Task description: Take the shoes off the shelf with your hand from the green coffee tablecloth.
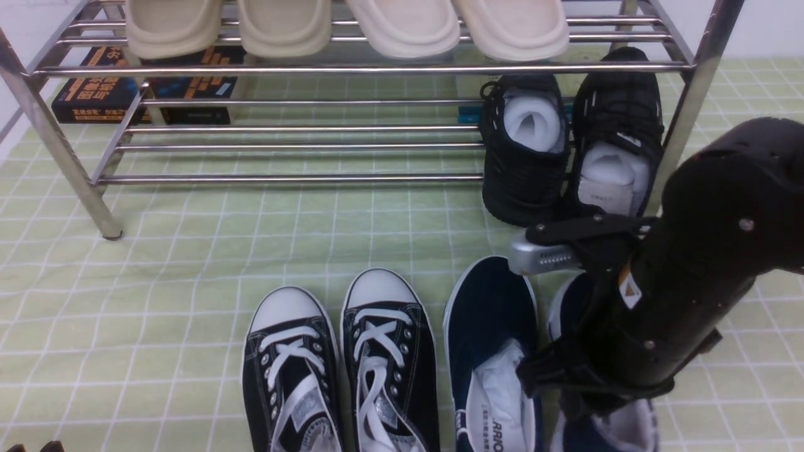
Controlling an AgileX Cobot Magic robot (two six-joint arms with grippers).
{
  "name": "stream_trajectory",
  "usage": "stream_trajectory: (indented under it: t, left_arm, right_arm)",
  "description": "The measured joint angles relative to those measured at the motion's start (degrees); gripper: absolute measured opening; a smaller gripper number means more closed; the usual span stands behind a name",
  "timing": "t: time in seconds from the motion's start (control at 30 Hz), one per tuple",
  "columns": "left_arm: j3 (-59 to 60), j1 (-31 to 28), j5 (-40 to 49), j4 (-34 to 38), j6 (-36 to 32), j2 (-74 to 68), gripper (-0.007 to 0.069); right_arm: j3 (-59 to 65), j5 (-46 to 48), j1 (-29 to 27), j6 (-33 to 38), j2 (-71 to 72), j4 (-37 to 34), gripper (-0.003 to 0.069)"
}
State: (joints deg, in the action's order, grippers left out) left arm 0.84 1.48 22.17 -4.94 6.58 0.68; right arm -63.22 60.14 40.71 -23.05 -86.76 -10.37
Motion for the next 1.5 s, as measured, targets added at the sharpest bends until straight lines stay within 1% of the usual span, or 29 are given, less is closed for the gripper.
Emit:
stream_trajectory:
  t: [0.03, 0.07, 0.1, 0.13, 0.17, 0.23, 0.3, 0.43, 0.6, 0.7, 0.73, 0.83, 0.9, 0.93, 0.97, 1.0, 1.1, 1.13, 1.17, 1.2, 1.23, 1.27, 1.33, 1.4, 1.5]
  left_arm:
    - [0.0, 0.0, 0.0, -0.05, 0.0, 0.0, 0.0239]
    - [0.0, 0.0, 0.0, -0.05, 0.0, 0.0, 0.0239]
    - [0.0, 0.0, 0.0, -0.05, 0.0, 0.0, 0.0239]
    - [0.0, 0.0, 0.0, -0.05, 0.0, 0.0, 0.0239]
    - [0.0, 0.0, 0.0, -0.06, 0.0, 0.0, 0.0239]
    - [0.0, 0.0, 0.0, -0.11, 0.0, 0.0, 0.0239]
    - [0.0, 0.0, 0.0, -0.24, 0.0, 0.0, 0.0239]
    - [0.0, 0.0, 0.0, -0.88, 0.0, 0.0, 0.0239]
    - [0.0, 0.0, 0.0, -1.15, 0.0, 0.0, 0.0239]
    - [0.0, 0.0, 0.0, -1.28, 0.0, 0.0, 0.0239]
    - [0.0, 0.0, 0.0, -1.28, 0.0, 0.0, 0.0239]
    - [0.0, 0.0, 0.0, -1.28, 0.0, 0.0, 0.0239]
    - [0.0, 0.0, 0.0, -1.28, 0.0, 0.0, 0.0239]
    - [0.0, 0.0, 0.0, -1.28, 0.0, 0.0, 0.0239]
    - [0.0, 0.0, 0.0, -1.28, 0.0, 0.0, 0.0239]
    - [0.0, 0.0, 0.0, -1.28, 0.0, 0.0, 0.0239]
    - [0.0, 0.0, 0.0, -1.28, 0.0, 0.0, 0.0239]
    - [0.0, 0.0, 0.0, -1.28, 0.0, 0.0, 0.0239]
    - [0.0, 0.0, 0.0, -1.33, 0.0, 0.0, 0.0239]
    - [0.0, 0.0, 0.0, -1.33, 0.0, 0.0, 0.0239]
    - [0.0, 0.0, 0.0, -1.33, 0.0, 0.0, 0.0239]
    - [0.0, 0.0, 0.0, -1.33, 0.0, 0.0, 0.0239]
    - [0.0, 0.0, 0.0, -1.33, 0.0, 0.0, 0.0239]
    - [0.0, 0.0, 0.0, -1.33, 0.0, 0.0, 0.0239]
    - [0.05, 0.0, 0.0, -1.33, 0.0, 0.0, 0.0239]
  right_arm:
    - [-0.52, 1.02, 0.0, 0.51, 0.06, -0.19, 0.0286]
    - [-0.68, 1.02, 0.0, 0.51, 0.14, -0.3, 0.0286]
    - [-2.3, 3.83, 0.0, 3.46, 0.5, -0.53, 0.0328]
    - [-2.81, 4.24, 0.0, 3.88, 0.63, -0.6, 0.033]
    - [-4.84, 7.01, 0.0, 6.81, 1.38, -0.82, 0.0339]
    - [-7.85, 9.17, 0.0, 10.11, 2.77, -1.12, 0.0326]
    - [-9.95, 9.5, 0.0, 11.59, 4.33, -1.14, 0.03]
    - [-13.41, 10.24, 0.0, 13.32, 12.87, 0.06, 0.014]
    - [-13.22, 11.3, 0.0, 13.32, 24.01, 4.22, 0.0001]
    - [-11.38, 11.45, 0.0, 13.32, 33.37, 8.18, -0.0016]
    - [-11.38, 11.45, 0.0, 13.32, 33.98, 8.4, -0.0016]
    - [-5.49, 11.05, 0.0, 13.16, 44.61, 11.5, -0.0016]
    - [0.66, 6.32, 0.0, 12.83, 50.92, 12.49, -0.0016]
    - [1.38, 5.59, 0.0, 12.81, 51.51, 12.49, -0.0016]
    - [4.35, 2.3, 0.0, 12.72, 53.79, 12.74, -0.0016]
    - [12.43, -6.4, 0.0, 12.67, 58.6, 12.52, -0.0015]
    - [22.84, -20.1, 0.0, 12.66, 62.58, 11.87, -0.0015]
    - [24.29, -20.99, 0.0, 12.6, 62.97, 11.86, -0.0015]
    - [30.56, -28.79, 0.0, 12.61, 64.04, 11.73, -0.0015]
    - [32.1, -31.46, 0.0, 12.54, 64.19, 11.67, -0.0015]
    - [33.03, -32.11, 0.0, 12.55, 64.26, 11.67, -0.0015]
    - [36.17, -36.33, 0.0, 12.53, 64.31, 11.67, -0.0015]
    - [38.6, -40.05, 0.0, 12.48, 64.31, 11.67, -0.0012]
    - [40.18, -42.85, 0.0, 12.48, 64.31, 11.67, -0.001]
    - [42.07, -44.18, 0.0, 12.48, 64.31, 11.67, -0.0007]
